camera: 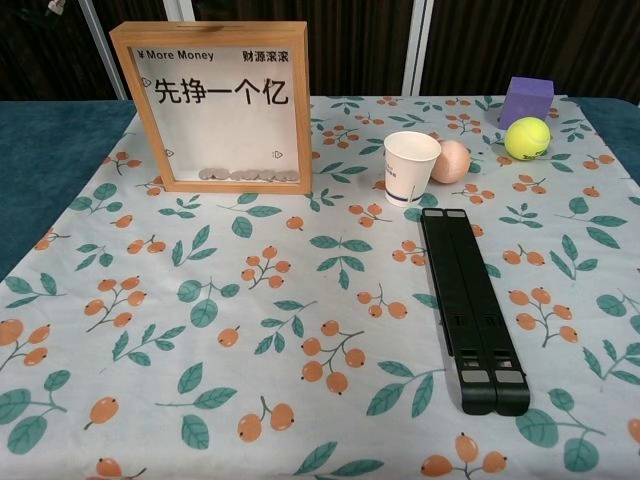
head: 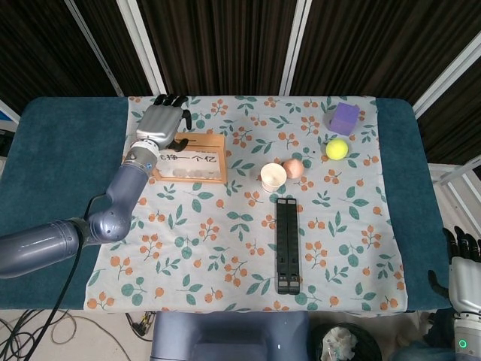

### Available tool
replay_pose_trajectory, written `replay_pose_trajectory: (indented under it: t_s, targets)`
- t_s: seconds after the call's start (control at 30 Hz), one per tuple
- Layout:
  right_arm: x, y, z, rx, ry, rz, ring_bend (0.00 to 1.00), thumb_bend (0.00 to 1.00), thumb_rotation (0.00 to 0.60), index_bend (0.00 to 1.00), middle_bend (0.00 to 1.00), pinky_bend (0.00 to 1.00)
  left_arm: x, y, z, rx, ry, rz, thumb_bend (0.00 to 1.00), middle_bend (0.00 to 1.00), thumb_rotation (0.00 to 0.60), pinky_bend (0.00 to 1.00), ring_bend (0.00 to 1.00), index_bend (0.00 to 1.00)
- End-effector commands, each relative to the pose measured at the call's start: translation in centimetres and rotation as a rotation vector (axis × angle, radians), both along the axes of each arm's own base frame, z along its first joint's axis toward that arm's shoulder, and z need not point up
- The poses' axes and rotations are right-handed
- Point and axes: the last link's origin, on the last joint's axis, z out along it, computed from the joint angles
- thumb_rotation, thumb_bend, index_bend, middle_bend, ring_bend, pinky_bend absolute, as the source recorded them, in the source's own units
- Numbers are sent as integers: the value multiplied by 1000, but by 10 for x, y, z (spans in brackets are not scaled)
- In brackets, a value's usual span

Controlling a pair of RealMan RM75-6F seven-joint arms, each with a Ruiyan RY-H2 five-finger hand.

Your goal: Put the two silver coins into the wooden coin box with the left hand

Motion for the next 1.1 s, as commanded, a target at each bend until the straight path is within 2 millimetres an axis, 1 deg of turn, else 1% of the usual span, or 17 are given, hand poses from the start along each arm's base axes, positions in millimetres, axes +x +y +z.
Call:
replay_pose_trajectory:
  t_s: [0.03,0.1,0.17,0.2,0.27,0.33,0.37,0.43,0.47,0.53,0.57,0.67,0.7,0.73,0.87,1.03,1.1]
  targets:
    - [0,0,0,-1,0,1,26,406,600,96,45,0,15,-9,16,52,-34,-77,412,75,600,0,0,494]
    - [0,0,0,-2,-1,0,26,406,600,96,46,0,21,-20,26,88,-69,-132,430,81,600,0,0,502]
    - [0,0,1,-3,-2,1,26,406,600,96,46,0,22,-33,36,113,-90,-185,431,81,600,0,0,498]
    - [0,0,1,-3,-2,1,26,406,600,96,45,0,20,-40,42,131,-101,-206,431,80,600,0,0,492]
    - [0,0,1,-4,-3,3,26,406,600,96,45,0,7,-58,53,176,-110,-228,431,75,600,0,0,480]
    - [1,0,1,-3,-6,9,26,406,600,96,45,0,-19,-82,63,224,-88,-226,428,67,600,0,0,456]
    - [1,0,1,-3,-6,10,26,406,600,96,45,0,-30,-90,67,240,-67,-213,427,64,600,0,0,443]
    - [1,0,1,-1,-7,18,26,407,600,96,46,0,-62,-115,75,281,-4,-166,425,58,600,0,0,419]
    - [2,0,1,0,-8,21,26,407,600,96,46,0,-74,-124,78,296,13,-146,424,56,600,0,0,404]
    - [3,-1,1,-1,-10,40,26,406,600,96,46,0,-105,-147,83,345,22,-97,424,55,600,0,0,380]
    - [4,-1,0,-3,-11,49,26,406,600,96,46,0,-115,-155,85,361,16,-78,424,54,600,0,0,366]
    - [7,-3,-1,-5,-16,103,26,406,600,96,45,0,-159,-185,81,391,-22,-35,424,47,600,0,0,329]
    - [12,-6,-1,-3,-16,153,26,407,600,96,45,0,-187,-203,72,359,-8,20,424,44,600,0,0,322]
    - [12,-6,-1,-3,-16,178,26,407,600,96,45,0,-198,-211,67,354,-13,10,424,38,600,0,0,313]
    - [15,-6,0,-3,-17,256,26,406,600,96,45,0,-224,-227,52,320,-31,16,424,12,600,0,0,272]
    - [21,-5,-2,15,-9,337,26,407,600,96,45,0,-244,-240,36,293,-51,27,424,0,600,0,0,204]
    - [24,-4,-3,30,3,369,26,406,600,96,45,0,-251,-244,30,282,-73,39,424,0,600,0,0,192]
